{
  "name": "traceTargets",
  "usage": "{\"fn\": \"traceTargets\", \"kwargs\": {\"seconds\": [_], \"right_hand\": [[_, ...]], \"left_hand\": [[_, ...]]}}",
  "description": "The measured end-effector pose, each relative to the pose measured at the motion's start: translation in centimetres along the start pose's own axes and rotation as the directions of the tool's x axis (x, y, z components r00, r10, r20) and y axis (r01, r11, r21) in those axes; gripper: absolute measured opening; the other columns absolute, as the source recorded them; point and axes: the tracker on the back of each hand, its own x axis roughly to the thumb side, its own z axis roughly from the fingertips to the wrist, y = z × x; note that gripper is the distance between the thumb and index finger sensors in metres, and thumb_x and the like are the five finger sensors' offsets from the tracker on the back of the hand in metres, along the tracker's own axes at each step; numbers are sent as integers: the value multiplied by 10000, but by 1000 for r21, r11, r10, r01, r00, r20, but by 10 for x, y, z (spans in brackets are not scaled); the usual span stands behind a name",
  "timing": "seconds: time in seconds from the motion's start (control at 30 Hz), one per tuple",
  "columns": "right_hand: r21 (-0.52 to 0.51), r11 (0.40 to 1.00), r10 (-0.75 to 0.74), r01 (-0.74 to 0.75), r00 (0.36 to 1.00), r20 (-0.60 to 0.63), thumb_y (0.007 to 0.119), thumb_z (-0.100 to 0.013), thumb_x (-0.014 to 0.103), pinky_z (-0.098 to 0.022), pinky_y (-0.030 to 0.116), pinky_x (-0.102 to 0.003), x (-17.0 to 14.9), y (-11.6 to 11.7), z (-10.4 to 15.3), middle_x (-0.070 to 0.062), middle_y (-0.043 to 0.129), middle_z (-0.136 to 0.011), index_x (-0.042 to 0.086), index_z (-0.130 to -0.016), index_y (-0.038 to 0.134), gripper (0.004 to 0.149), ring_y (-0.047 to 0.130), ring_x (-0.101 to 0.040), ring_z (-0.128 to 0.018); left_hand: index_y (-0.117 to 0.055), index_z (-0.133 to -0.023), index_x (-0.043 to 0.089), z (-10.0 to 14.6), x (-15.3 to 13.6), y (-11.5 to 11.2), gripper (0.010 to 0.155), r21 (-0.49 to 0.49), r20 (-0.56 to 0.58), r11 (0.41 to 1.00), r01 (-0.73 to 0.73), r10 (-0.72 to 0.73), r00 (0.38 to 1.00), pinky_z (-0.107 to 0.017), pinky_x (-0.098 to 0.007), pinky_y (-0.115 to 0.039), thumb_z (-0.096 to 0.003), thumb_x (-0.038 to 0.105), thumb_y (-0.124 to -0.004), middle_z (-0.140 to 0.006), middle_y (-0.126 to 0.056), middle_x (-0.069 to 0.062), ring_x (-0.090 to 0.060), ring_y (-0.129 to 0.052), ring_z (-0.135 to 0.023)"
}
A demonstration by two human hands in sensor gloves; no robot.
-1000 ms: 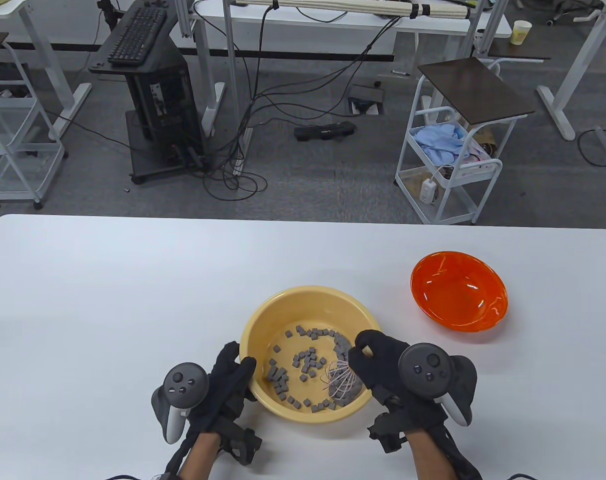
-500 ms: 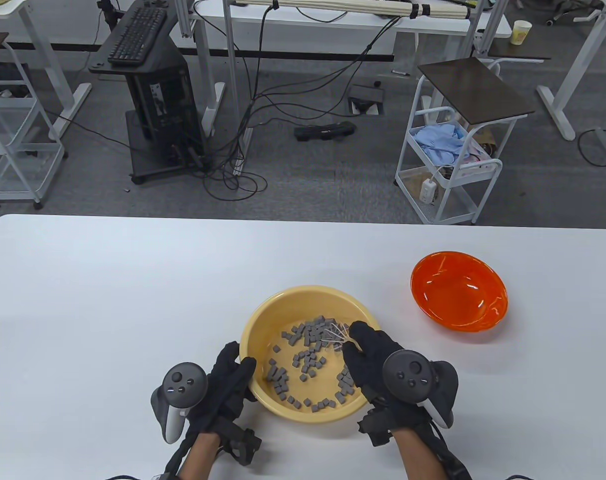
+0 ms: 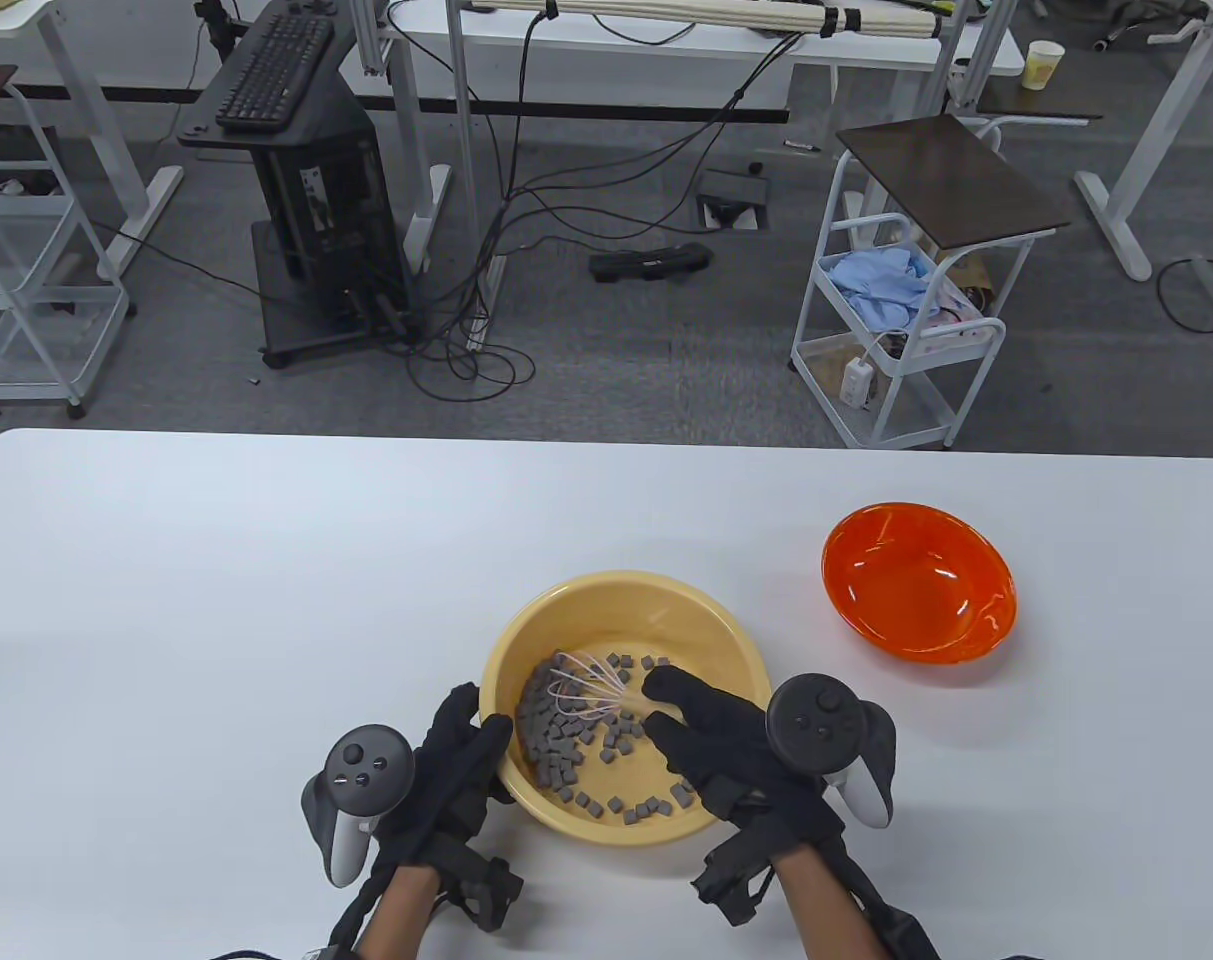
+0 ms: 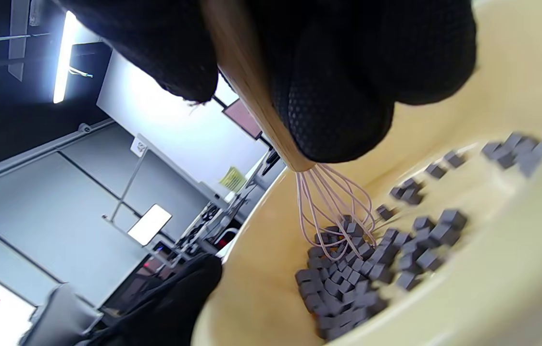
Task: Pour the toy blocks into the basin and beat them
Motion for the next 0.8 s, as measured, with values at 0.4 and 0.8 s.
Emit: {"fn": "traceTargets", "kwargs": {"seconds": [0.4, 0.8], "right_hand": [[25, 998, 63, -63, 998, 4, 846, -635, 348, -283, 820, -404, 12, -27, 8, -206, 897, -522, 30, -941, 803, 443, 904, -200, -234], [-104, 974, 195, -202, 978, -80, 873, -619, 351, -256, 820, -396, 18, -60, 23, -148, 887, -451, 63, -889, 851, 395, 868, -153, -184]], "left_hand": [[-473, -1089, -140, 0, 0, 0, 663, 12, -2, 1000, 10, -10, 1000, -461, -440, -913, -686, 350, -665, -646, -938, -101, -72, -1064, -419], [-474, -1090, -141, 0, 0, 0, 665, 15, -4, 1000, 12, -12, 1000, -459, -441, -914, -686, 351, -665, -644, -943, -98, -73, -1066, -416]]}}
